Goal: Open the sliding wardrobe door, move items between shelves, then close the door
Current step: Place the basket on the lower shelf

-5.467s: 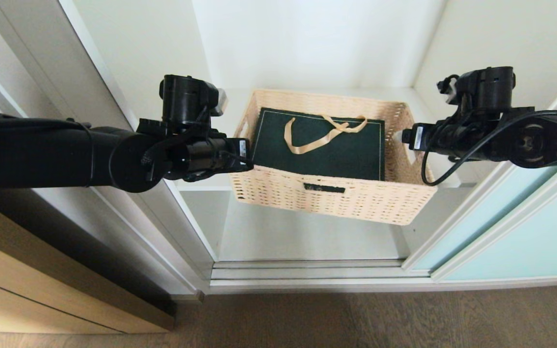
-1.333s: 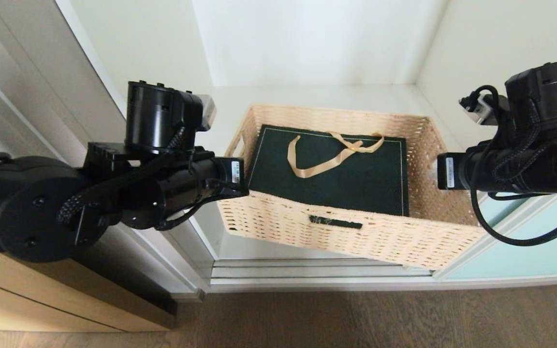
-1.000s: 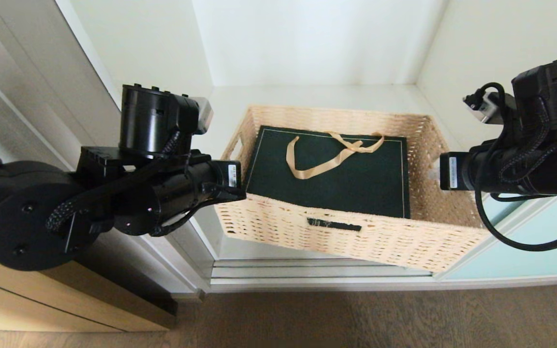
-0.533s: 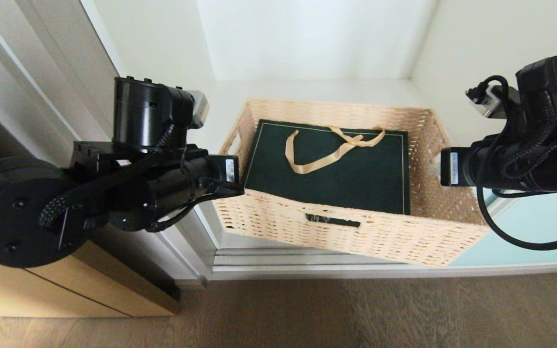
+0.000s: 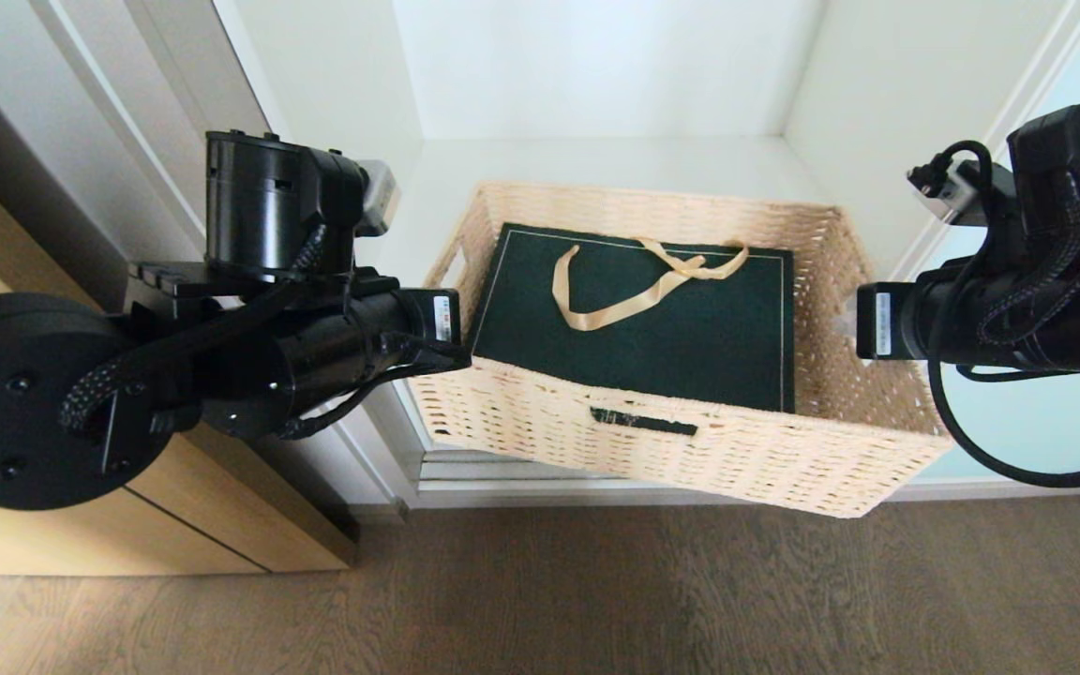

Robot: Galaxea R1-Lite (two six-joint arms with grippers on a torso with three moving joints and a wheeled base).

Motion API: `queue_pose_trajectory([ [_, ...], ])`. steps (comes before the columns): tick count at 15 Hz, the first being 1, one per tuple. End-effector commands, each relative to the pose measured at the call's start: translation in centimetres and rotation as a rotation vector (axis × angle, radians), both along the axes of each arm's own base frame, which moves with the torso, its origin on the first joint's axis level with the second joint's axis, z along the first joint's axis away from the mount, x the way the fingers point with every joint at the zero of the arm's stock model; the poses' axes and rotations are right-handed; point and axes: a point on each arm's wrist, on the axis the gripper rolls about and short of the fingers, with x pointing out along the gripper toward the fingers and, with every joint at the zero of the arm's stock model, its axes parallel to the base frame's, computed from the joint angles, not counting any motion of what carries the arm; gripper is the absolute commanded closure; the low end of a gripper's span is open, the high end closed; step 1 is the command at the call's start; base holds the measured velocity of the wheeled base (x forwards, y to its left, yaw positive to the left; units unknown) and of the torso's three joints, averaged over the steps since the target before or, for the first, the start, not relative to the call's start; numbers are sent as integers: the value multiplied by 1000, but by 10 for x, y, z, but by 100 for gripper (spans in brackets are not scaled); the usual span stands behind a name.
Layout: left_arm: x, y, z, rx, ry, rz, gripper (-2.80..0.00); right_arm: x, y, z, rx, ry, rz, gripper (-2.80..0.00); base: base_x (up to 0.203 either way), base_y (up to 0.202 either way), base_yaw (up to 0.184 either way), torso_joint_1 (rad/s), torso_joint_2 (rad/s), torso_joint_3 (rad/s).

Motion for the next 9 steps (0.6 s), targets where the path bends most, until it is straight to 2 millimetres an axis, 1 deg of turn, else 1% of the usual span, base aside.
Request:
queue_pose_trajectory([
  [1, 0, 0, 1, -3, -3, 3, 0, -1, 1, -1, 0, 3, 4, 0, 0, 0, 0, 0, 0, 0],
  [8, 0, 0, 0, -6, 0, 4, 0, -2, 2, -1, 0, 6, 9, 0, 0, 0, 0, 0, 0, 0],
  [9, 0, 0, -1, -3, 3, 4, 0, -2, 2, -1, 0, 6, 9, 0, -130, 0, 0, 17, 2, -7],
])
